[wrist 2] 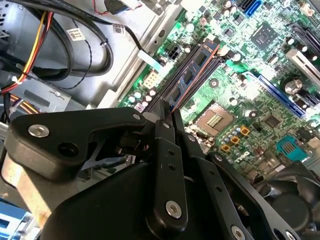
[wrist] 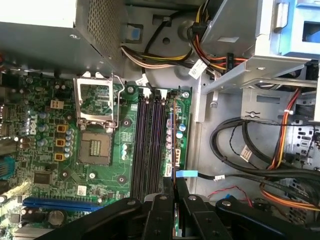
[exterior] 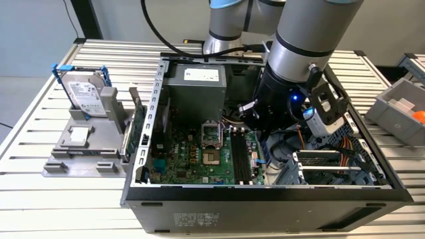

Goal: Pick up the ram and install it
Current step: 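Insert the ram into the slot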

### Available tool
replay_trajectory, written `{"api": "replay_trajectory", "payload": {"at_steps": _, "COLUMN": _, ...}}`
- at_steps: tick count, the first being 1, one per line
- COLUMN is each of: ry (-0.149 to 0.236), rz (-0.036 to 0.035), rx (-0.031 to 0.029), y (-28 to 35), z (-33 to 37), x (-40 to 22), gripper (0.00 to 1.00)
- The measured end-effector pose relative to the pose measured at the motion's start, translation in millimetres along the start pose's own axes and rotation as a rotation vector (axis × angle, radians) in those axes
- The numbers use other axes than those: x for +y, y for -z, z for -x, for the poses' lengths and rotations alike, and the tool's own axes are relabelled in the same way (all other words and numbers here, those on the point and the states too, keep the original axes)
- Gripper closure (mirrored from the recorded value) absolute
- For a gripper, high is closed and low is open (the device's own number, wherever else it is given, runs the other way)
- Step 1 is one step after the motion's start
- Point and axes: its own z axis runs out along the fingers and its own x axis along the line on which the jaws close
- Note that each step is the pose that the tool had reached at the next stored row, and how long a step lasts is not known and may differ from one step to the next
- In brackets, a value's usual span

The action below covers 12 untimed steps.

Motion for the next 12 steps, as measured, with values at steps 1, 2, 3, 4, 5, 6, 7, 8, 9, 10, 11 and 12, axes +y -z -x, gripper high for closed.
{"api": "replay_trajectory", "payload": {"at_steps": 1, "ry": -0.003, "rz": 0.0003, "rx": -0.0001, "y": -1.6, "z": 0.0, "x": 0.0, "gripper": 1.00}}
{"api": "replay_trajectory", "payload": {"at_steps": 2, "ry": -0.010, "rz": 0.0000, "rx": -0.0004, "y": -3.4, "z": 0.0, "x": -0.1, "gripper": 1.00}}
{"api": "replay_trajectory", "payload": {"at_steps": 3, "ry": -0.021, "rz": -0.0002, "rx": -0.0007, "y": -5.1, "z": 0.0, "x": -0.1, "gripper": 1.00}}
{"api": "replay_trajectory", "payload": {"at_steps": 4, "ry": -0.030, "rz": -0.0004, "rx": -0.0010, "y": -6.9, "z": -0.2, "x": -0.2, "gripper": 1.00}}
{"api": "replay_trajectory", "payload": {"at_steps": 5, "ry": -0.037, "rz": -0.0004, "rx": -0.0013, "y": -8.7, "z": -0.4, "x": -0.2, "gripper": 1.00}}
{"api": "replay_trajectory", "payload": {"at_steps": 6, "ry": -0.042, "rz": -0.0004, "rx": -0.0015, "y": -10.6, "z": -0.4, "x": 0.3, "gripper": 1.00}}
{"api": "replay_trajectory", "payload": {"at_steps": 7, "ry": -0.042, "rz": -0.0003, "rx": -0.0015, "y": -12.3, "z": -0.4, "x": 0.9, "gripper": 1.00}}
{"api": "replay_trajectory", "payload": {"at_steps": 8, "ry": -0.042, "rz": -0.0005, "rx": -0.0015, "y": -14.2, "z": -0.5, "x": 1.3, "gripper": 1.00}}
{"api": "replay_trajectory", "payload": {"at_steps": 9, "ry": -0.042, "rz": -0.0005, "rx": -0.0017, "y": -16.0, "z": -1.0, "x": 1.4, "gripper": 1.00}}
{"api": "replay_trajectory", "payload": {"at_steps": 10, "ry": -0.042, "rz": -0.0005, "rx": -0.0018, "y": -17.9, "z": -1.6, "x": 1.4, "gripper": 1.00}}
{"api": "replay_trajectory", "payload": {"at_steps": 11, "ry": -0.042, "rz": -0.0005, "rx": -0.0018, "y": -19.7, "z": -2.2, "x": 1.5, "gripper": 1.00}}
{"api": "replay_trajectory", "payload": {"at_steps": 12, "ry": -0.042, "rz": -0.0004, "rx": -0.0019, "y": -21.5, "z": -2.7, "x": 1.5, "gripper": 1.00}}
